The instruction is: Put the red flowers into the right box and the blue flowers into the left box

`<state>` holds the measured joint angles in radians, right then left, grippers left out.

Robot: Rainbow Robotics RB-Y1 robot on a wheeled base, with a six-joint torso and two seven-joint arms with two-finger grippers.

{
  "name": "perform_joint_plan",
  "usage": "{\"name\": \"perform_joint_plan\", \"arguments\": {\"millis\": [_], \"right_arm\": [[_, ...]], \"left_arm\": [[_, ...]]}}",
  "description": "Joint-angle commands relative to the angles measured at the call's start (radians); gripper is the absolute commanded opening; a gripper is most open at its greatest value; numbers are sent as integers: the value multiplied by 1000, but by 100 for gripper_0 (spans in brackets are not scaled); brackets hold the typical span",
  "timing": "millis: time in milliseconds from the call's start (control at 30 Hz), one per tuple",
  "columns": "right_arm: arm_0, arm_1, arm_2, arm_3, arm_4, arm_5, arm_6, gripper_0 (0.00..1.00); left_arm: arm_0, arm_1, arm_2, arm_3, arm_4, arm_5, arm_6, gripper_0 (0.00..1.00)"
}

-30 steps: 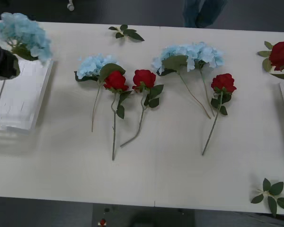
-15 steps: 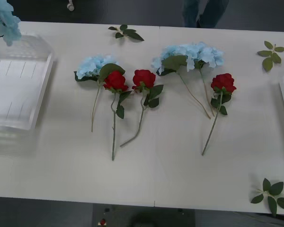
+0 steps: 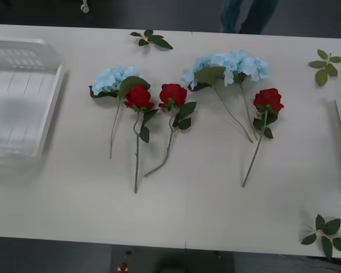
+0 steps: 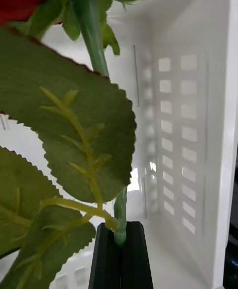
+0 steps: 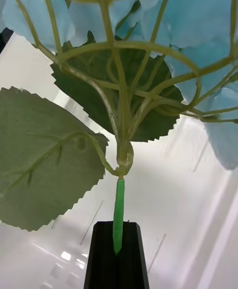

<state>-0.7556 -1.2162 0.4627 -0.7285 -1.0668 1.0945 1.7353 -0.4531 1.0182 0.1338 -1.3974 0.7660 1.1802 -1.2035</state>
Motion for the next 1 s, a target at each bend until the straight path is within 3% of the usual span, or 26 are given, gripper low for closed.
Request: {"name": "perform_joint_plan", "arguments": {"millis": [33, 267, 467, 533, 567, 600, 667, 700, 733, 800, 867, 1000], "right_arm": [[32, -3, -15, -2, -2, -30, 64, 0], [56, 10, -15, 4, -10, -39, 76, 0], [56, 15, -15, -3, -19, -41, 89, 2], [56, 15, -22, -12, -25, -41, 99, 51], [56, 15, -27, -16, -28, -41, 102, 66], [56, 15, -39, -20, -32, -38, 110, 88], [56, 15, -58, -25, -36, -30, 124, 100], [56, 15, -70, -26, -38, -24, 130, 100], [56, 15, -79, -26, -38, -19, 136, 100], [56, 15, -95, -32, -39, -8, 144, 100], [56, 15, -101, -48, -39, 5, 148, 100], [56, 9, -171, -95, -41, 108, 158, 100]], "left_arm": [[-12, 20, -88, 61, -13, -111, 93, 0], [-88, 17, -321, 196, -82, -283, 222, 0], [-119, 11, -379, 227, -80, -329, 294, 0], [-119, 11, -379, 222, -82, -329, 297, 0], [-119, 11, -381, 222, -80, -329, 297, 0], [-119, 11, -381, 221, -82, -329, 297, 0], [-119, 11, -379, 219, -80, -329, 298, 0], [-119, 11, -381, 219, -80, -329, 300, 15], [-119, 11, -379, 219, -80, -329, 300, 48], [-119, 11, -379, 219, -80, -329, 300, 92], [-119, 11, -379, 219, -80, -329, 300, 100], [-119, 11, -381, 219, -80, -329, 298, 100]]}}
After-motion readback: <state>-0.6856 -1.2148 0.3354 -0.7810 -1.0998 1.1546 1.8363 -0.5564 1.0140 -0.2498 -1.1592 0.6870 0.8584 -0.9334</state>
